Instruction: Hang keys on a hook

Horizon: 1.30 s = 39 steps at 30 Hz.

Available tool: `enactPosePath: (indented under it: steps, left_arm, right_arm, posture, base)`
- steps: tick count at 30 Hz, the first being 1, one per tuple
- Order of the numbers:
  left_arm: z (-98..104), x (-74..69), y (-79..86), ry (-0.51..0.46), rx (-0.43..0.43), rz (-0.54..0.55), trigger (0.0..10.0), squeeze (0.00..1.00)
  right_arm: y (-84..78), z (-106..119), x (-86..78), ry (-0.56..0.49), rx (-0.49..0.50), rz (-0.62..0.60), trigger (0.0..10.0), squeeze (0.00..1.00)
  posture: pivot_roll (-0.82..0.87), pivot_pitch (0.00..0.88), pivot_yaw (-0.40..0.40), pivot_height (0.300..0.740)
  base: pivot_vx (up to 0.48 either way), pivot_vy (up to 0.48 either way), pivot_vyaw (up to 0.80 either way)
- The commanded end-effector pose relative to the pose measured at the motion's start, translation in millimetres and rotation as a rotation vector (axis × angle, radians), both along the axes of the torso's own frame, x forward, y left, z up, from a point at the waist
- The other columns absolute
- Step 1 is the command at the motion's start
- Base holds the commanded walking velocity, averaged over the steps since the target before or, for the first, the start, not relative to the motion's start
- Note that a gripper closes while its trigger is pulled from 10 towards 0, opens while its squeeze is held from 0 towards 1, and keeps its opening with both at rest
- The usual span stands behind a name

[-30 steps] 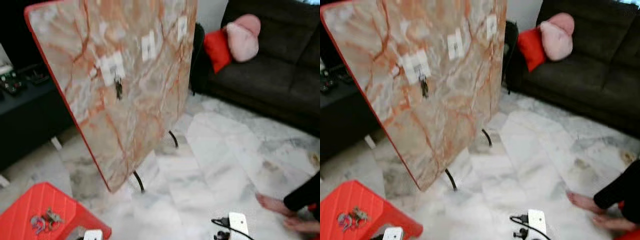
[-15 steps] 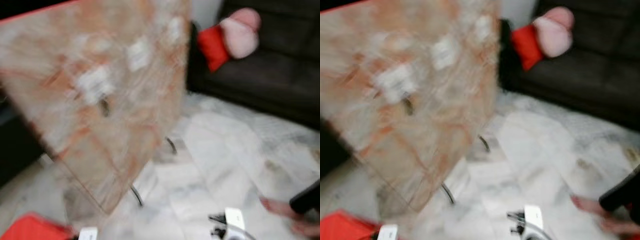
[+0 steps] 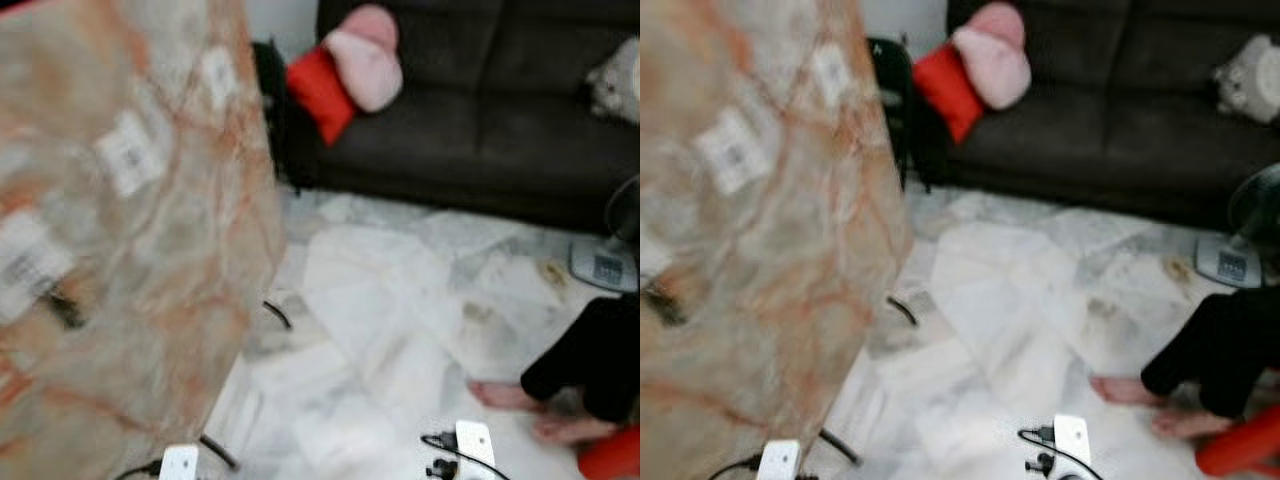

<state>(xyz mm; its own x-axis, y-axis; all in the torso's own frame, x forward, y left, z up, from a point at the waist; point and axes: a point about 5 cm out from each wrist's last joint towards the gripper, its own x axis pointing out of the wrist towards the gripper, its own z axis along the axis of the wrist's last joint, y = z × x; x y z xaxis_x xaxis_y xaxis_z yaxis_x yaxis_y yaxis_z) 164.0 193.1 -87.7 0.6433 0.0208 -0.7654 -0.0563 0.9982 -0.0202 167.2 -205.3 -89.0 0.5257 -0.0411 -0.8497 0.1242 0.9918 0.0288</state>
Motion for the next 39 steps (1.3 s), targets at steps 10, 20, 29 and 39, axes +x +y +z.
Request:
enactPosePath:
  steps: [10,20,29,39]
  left_arm:
    - [-1,-7.2,13.1,0.016,0.03,0.024,10.0,0.0]
    - [0,-4.5,13.8,0.006,0.027,0.032,10.0,0.0]
    - [10,10.6,14.4,-0.107,-0.017,0.024,10.0,0.0]
    - [42,39.8,22.9,-0.389,-0.067,-0.131,10.0,0.0]
  right_arm:
    - [10.8,4,12.0,-0.05,0.012,0.046,10.0,0.0]
    - [11.8,4,11.5,-0.054,0.033,0.022,10.0,0.0]
    - [12.0,3,10.5,-0.052,0.038,0.018,10.0,0.0]
    - [12.5,3,8.8,-0.049,0.04,0.014,10.0,0.0]
  posture:
    - [-0.01,0.026,-0.004,0.74]
    - [-0.01,0.025,-0.004,0.74]
    - [-0.02,0.022,0.001,0.74]
    - [-0.01,0.016,0.004,0.74]
  base:
    - [0.338,0.0,0.58]
    - [0.334,0.0,0.61]
    - [0.237,0.0,0.0]
    - [0.0,0.0,0.0]
